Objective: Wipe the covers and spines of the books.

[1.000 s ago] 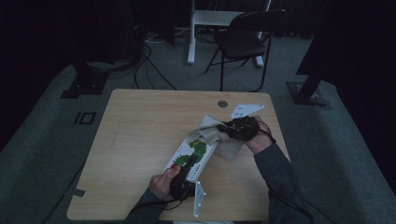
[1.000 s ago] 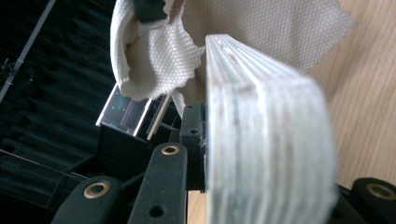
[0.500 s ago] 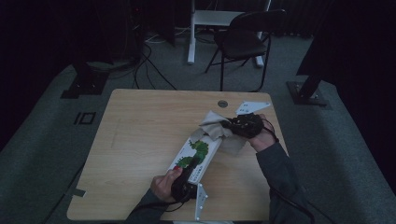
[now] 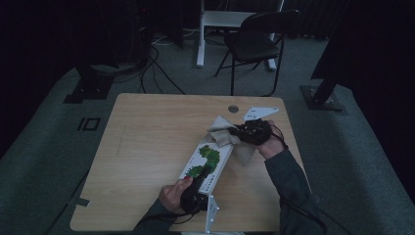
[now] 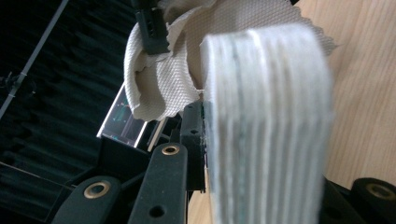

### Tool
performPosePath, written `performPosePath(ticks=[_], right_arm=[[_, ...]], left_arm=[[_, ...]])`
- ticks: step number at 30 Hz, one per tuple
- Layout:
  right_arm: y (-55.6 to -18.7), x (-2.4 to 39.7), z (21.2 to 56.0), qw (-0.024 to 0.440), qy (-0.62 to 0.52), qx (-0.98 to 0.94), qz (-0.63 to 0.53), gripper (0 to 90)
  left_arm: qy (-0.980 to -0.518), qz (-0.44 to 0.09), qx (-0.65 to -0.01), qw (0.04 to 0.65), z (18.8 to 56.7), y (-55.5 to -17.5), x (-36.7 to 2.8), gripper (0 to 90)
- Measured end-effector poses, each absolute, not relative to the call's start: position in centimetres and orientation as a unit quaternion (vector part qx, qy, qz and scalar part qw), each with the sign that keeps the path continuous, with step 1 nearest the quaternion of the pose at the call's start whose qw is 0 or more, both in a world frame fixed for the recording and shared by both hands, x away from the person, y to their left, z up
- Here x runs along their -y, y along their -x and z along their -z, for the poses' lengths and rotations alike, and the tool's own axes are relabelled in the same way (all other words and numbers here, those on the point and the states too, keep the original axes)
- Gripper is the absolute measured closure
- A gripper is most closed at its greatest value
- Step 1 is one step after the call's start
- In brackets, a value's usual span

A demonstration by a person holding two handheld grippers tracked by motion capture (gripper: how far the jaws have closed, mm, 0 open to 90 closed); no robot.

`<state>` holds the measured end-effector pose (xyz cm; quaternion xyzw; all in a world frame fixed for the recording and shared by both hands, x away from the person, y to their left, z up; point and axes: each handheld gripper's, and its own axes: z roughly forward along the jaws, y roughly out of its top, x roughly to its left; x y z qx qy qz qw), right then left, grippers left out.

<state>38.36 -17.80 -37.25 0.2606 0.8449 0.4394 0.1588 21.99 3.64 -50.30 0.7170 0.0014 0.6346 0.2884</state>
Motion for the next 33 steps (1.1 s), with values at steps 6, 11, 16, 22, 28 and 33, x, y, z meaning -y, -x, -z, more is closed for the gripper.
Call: performPosePath(ticks=[6,11,16,22,28,33], right_arm=[[-38.5,18.5,37.4,0.160,-0.272,-0.840,-0.442,83.7],[-38.7,18.8,37.7,0.159,-0.277,-0.838,-0.442,83.7],[-38.6,19.2,38.2,0.158,-0.283,-0.837,-0.440,83.7],[-38.3,19.4,38.6,0.158,-0.284,-0.837,-0.440,83.7],[-37.9,19.6,39.3,0.159,-0.288,-0.836,-0.438,83.7],[-37.5,19.8,40.0,0.162,-0.291,-0.837,-0.434,83.7]], left_arm=[[-0.716,-0.635,-0.005,0.289,50.2,-22.1,-3.8,76.7],[-0.717,-0.634,-0.009,0.290,50.2,-22.2,-3.9,76.7],[-0.717,-0.633,-0.017,0.292,50.0,-22.4,-4.2,76.7],[-0.717,-0.630,-0.027,0.296,49.9,-22.6,-4.5,76.7],[-0.720,-0.621,-0.039,0.307,49.7,-22.8,-4.7,76.7],[-0.725,-0.612,-0.050,0.312,49.5,-23.0,-5.1,76.7]])
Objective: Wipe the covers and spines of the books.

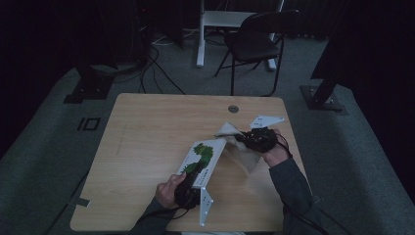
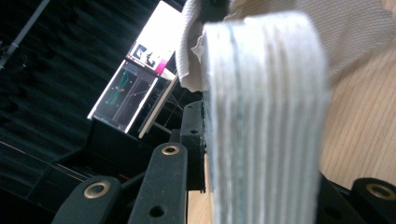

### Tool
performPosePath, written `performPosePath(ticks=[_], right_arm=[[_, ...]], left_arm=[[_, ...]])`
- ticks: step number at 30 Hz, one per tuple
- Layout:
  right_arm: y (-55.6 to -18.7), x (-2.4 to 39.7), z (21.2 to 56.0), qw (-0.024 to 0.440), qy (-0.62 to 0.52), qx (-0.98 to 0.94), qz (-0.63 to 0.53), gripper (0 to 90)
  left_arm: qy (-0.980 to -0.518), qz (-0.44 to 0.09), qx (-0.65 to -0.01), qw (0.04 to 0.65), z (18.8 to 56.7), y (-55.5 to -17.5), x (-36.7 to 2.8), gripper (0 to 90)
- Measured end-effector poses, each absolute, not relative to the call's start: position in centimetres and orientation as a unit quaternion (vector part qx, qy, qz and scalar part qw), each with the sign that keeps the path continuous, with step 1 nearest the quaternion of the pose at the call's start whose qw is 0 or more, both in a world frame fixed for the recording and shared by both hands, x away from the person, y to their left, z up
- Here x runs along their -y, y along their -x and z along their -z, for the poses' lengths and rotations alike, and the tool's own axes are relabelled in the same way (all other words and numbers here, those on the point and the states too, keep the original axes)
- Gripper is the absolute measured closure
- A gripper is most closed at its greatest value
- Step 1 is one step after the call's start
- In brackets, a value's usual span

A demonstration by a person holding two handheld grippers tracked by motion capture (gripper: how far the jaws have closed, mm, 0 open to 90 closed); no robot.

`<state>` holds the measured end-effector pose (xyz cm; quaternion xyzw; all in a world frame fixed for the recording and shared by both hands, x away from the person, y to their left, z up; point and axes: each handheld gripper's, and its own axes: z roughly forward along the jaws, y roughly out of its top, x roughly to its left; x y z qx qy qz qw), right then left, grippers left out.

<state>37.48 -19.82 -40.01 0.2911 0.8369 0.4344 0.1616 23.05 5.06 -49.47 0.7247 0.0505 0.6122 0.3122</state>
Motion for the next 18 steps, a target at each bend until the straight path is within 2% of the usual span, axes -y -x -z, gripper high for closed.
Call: performPosePath(ticks=[18], right_arm=[[-36.9,20.4,42.9,0.149,-0.317,-0.831,-0.433,83.7]], left_arm=[[-0.725,-0.600,-0.079,0.328,49.2,-23.6,-5.8,76.6]])
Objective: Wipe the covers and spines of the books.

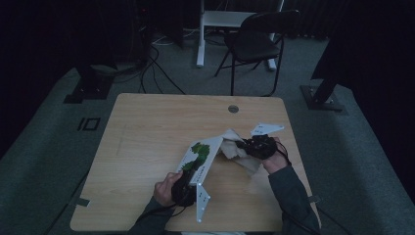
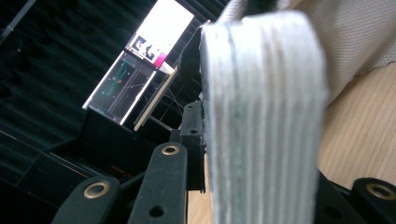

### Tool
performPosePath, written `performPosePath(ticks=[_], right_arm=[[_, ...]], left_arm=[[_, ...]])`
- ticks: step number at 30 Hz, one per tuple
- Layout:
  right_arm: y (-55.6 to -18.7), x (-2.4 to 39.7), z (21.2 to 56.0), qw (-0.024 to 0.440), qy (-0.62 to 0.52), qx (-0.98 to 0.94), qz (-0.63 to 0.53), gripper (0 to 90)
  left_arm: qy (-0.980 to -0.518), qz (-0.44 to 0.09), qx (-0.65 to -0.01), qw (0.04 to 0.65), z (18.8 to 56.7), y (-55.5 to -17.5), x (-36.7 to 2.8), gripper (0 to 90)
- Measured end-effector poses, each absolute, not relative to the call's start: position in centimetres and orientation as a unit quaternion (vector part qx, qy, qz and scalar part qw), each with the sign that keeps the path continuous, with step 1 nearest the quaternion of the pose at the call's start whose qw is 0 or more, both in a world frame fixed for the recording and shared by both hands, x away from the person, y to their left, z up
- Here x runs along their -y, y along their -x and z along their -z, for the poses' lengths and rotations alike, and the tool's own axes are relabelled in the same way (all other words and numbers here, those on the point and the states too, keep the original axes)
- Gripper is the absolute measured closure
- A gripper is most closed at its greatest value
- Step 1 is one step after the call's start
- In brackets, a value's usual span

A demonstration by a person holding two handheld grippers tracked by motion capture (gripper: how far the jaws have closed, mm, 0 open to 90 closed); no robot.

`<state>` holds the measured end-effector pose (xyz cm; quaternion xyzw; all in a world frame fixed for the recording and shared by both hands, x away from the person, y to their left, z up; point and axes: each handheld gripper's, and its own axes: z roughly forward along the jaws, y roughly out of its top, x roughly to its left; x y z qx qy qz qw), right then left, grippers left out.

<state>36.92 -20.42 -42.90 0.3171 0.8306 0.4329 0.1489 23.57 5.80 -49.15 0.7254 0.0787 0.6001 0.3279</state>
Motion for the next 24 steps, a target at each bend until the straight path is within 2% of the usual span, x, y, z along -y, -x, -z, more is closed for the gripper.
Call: performPosePath(ticks=[24], right_arm=[[-36.1,22.4,47.8,0.131,-0.359,-0.828,-0.410,83.7]], left_arm=[[-0.724,-0.596,-0.098,0.335,48.9,-23.6,-6.4,76.6]])
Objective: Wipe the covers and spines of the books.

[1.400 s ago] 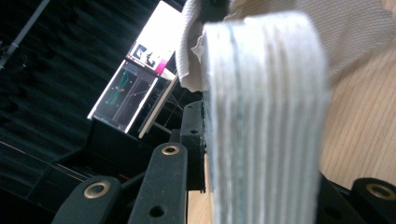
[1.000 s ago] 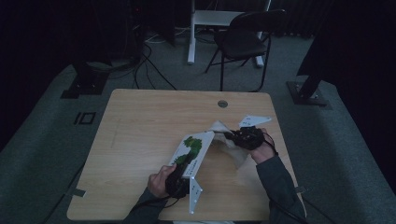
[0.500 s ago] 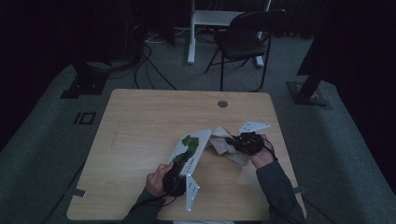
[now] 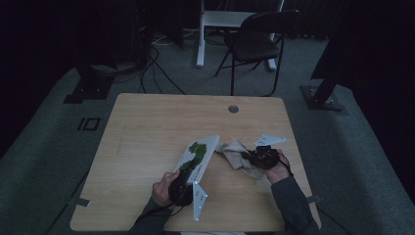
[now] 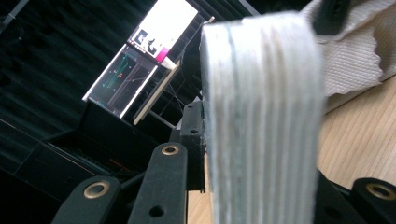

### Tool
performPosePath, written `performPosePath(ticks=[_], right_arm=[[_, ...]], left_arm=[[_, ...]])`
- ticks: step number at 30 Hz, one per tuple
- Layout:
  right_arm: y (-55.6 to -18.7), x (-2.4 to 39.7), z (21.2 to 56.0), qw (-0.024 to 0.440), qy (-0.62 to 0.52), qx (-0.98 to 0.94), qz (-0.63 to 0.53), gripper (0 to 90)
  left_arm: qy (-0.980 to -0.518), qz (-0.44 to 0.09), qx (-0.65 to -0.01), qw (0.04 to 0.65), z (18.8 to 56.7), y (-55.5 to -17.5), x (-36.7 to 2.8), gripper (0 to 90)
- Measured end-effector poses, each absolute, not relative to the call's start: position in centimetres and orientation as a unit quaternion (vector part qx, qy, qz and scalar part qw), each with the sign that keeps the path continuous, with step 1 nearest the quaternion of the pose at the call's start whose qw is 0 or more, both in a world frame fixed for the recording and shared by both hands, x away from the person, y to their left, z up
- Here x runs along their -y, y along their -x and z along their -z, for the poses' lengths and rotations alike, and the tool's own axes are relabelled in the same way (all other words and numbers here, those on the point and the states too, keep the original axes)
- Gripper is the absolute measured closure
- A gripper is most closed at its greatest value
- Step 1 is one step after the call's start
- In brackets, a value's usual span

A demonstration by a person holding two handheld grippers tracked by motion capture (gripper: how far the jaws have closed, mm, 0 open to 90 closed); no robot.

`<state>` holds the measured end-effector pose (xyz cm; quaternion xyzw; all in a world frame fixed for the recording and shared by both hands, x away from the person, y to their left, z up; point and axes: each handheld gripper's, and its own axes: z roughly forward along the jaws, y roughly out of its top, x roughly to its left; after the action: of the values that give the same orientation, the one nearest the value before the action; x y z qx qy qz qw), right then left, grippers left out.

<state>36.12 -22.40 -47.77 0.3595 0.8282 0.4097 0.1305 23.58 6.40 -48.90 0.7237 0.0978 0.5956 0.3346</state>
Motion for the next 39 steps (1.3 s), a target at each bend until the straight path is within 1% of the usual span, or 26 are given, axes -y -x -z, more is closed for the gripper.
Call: performPosePath(ticks=[5,14,23,39], right_arm=[[-35.9,22.7,48.9,0.129,-0.366,-0.829,-0.404,83.7],[-35.7,22.9,49.3,0.132,-0.369,-0.830,-0.397,83.6],[-35.6,22.9,50.0,0.128,-0.369,-0.835,-0.388,83.5],[-35.2,22.9,51.4,0.127,-0.371,-0.846,-0.362,83.3]], left_arm=[[-0.725,-0.589,-0.106,0.341,48.8,-23.7,-6.6,76.6],[-0.722,-0.573,-0.132,0.364,48.3,-24.0,-7.3,76.6],[-0.721,-0.569,-0.140,0.370,48.2,-24.1,-7.5,76.7],[-0.722,-0.534,-0.176,0.403,47.9,-24.6,-8.4,76.7]])
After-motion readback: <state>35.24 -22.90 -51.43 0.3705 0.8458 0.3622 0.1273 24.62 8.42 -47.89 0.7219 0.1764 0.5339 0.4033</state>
